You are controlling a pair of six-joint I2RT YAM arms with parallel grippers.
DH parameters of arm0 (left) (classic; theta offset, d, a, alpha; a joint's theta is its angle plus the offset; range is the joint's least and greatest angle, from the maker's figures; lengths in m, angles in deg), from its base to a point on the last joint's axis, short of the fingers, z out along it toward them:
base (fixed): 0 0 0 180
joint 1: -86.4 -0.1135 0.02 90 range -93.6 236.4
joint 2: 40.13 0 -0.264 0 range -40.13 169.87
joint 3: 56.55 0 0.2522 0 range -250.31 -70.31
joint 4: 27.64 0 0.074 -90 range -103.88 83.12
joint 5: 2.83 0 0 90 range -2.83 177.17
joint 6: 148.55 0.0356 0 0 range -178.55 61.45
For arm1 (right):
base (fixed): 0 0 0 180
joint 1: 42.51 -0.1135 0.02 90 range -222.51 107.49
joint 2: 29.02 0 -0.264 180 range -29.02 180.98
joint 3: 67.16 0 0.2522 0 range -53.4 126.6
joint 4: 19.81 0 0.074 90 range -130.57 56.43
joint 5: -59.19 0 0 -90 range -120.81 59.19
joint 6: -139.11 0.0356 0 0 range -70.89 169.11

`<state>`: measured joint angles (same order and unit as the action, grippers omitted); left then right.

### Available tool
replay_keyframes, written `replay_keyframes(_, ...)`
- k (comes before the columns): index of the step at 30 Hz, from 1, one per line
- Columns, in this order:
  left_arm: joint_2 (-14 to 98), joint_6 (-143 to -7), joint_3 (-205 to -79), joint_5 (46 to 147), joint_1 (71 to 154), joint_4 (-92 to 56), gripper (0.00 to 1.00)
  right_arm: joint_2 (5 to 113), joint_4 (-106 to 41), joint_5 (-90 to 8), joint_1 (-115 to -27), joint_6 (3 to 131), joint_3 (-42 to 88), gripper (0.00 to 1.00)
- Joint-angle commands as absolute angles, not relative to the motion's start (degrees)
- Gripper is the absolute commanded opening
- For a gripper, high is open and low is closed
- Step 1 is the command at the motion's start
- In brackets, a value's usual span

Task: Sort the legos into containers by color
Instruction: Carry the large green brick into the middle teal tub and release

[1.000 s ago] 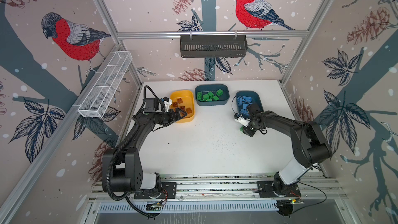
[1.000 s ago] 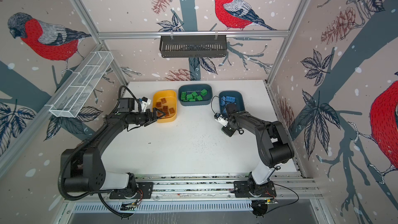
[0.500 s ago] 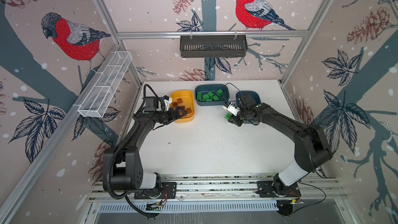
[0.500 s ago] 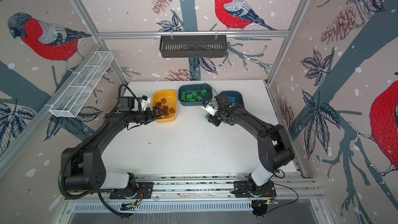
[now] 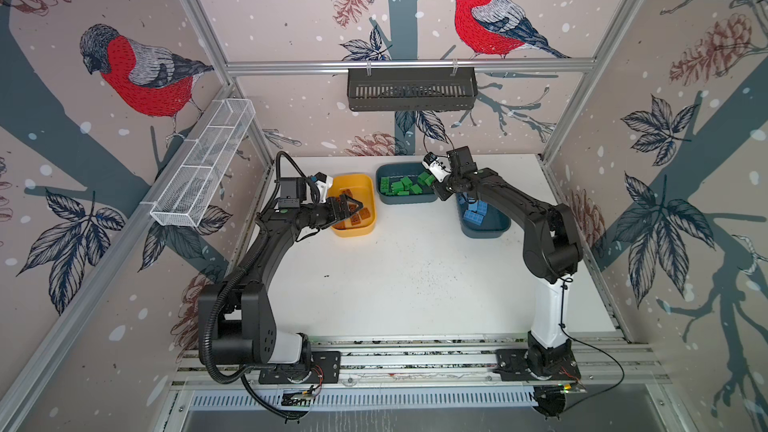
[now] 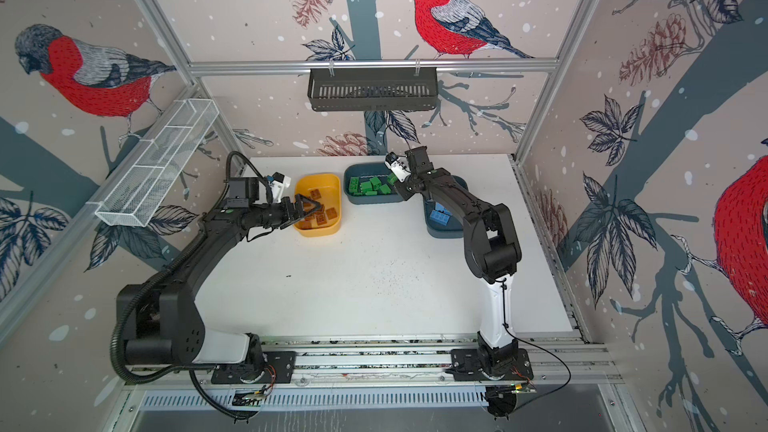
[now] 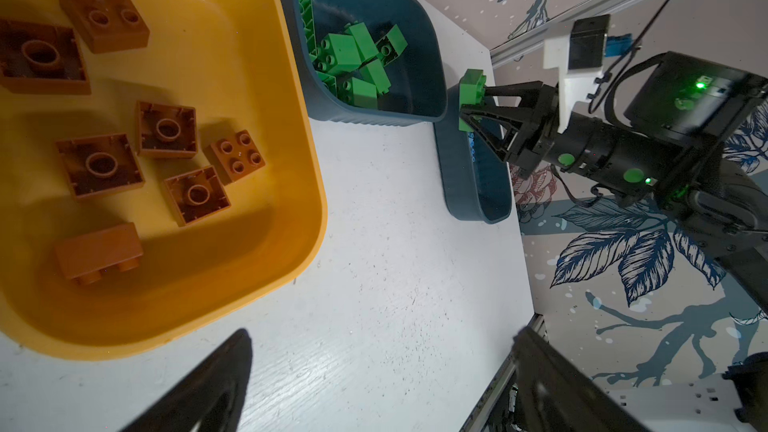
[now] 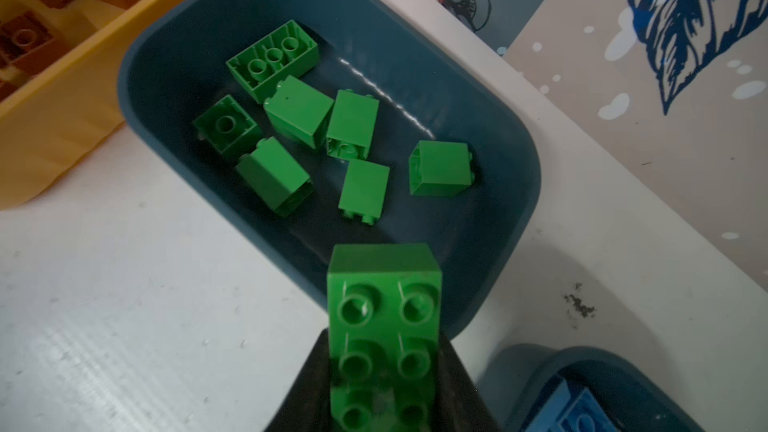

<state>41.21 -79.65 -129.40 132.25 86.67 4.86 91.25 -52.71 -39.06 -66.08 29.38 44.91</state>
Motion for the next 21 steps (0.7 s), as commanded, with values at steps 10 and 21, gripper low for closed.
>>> replay_keyframes(10,41.9,-78.8,-129.5,132.9,86.8,4.8,0.97,101.4,-50.3,-39.2,-66.0,24.7,55.5,0.31)
replay_keyframes(21,42.3,-75.7,-131.0,129.0,86.5,7.7,0.97,97.2,-50.8,-42.2,-63.6,27.3,52.8,0.72)
